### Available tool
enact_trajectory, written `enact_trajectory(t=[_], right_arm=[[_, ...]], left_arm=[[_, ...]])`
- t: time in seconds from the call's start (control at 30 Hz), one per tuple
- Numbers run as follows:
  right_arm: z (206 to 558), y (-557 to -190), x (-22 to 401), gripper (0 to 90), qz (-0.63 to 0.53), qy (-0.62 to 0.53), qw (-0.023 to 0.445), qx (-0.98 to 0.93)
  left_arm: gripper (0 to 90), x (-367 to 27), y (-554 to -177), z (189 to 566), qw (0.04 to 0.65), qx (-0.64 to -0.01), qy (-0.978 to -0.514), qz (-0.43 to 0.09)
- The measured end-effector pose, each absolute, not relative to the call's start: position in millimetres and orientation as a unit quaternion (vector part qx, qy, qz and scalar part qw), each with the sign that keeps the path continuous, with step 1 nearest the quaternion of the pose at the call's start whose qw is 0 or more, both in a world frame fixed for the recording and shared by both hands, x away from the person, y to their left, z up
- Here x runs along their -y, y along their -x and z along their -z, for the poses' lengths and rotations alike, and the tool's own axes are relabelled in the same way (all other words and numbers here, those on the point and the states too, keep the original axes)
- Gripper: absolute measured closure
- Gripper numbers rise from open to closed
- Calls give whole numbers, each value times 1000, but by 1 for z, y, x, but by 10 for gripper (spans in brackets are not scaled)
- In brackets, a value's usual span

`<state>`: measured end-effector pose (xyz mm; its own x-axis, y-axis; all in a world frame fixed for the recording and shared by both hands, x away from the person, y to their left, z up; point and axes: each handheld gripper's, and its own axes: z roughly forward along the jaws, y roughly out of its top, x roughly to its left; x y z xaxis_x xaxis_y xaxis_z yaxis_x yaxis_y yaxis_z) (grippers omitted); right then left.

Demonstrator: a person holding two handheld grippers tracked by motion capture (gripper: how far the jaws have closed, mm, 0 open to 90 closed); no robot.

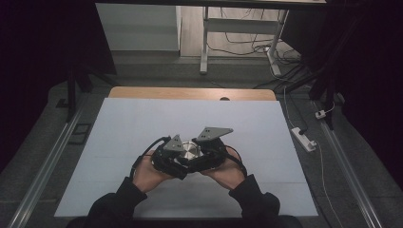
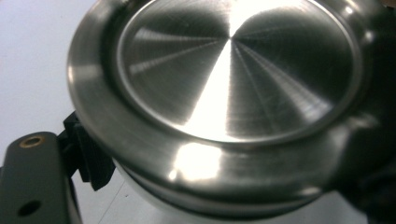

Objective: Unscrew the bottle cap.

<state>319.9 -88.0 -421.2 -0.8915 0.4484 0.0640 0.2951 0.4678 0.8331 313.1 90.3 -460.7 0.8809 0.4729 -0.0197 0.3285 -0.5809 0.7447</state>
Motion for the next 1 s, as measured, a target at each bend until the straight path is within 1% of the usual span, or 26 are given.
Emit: enact_trajectory(t=[0.07, 0.17, 0.33, 0.53, 0.63, 0.67, 0.7, 0.73, 0.77, 0.83, 0.93, 1.0], right_arm=[[420, -319, 88, 191, -465, -210, 85, -856], [420, -322, 90, 192, -469, -197, 70, -858], [419, -328, 98, 192, -475, -155, 29, -866], [419, -335, 108, 192, -475, -70, -26, -877], [419, -334, 111, 189, -467, -39, -38, -883], [418, -332, 112, 184, -467, -35, -38, -883], [417, -332, 113, 146, -470, -37, -40, -881], [415, -331, 114, 86, -475, -49, -41, -878], [411, -330, 115, 53, -479, -64, -37, -874], [404, -328, 117, 24, -490, -94, -23, -866], [398, -321, 116, 30, -484, -138, 33, -863], [399, -316, 111, 56, -474, -167, 68, -862]], left_arm=[[158, -91, -313, 461, 399, -221, -885, -89], [158, -92, -313, 460, 404, -209, -887, -78], [158, -92, -313, 459, 408, -181, -893, -57], [158, -88, -308, 461, 414, -125, -901, -27], [158, -84, -306, 461, 418, -106, -902, -23], [159, -84, -305, 460, 420, -105, -901, -23], [158, -84, -305, 459, 420, -106, -901, -26], [158, -85, -305, 457, 423, -112, -899, -31], [158, -86, -305, 456, 423, -119, -897, -37], [158, -89, -305, 454, 424, -139, -893, -54], [158, -92, -307, 453, 416, -174, -889, -81], [158, -92, -308, 453, 409, -194, -887, -95]])
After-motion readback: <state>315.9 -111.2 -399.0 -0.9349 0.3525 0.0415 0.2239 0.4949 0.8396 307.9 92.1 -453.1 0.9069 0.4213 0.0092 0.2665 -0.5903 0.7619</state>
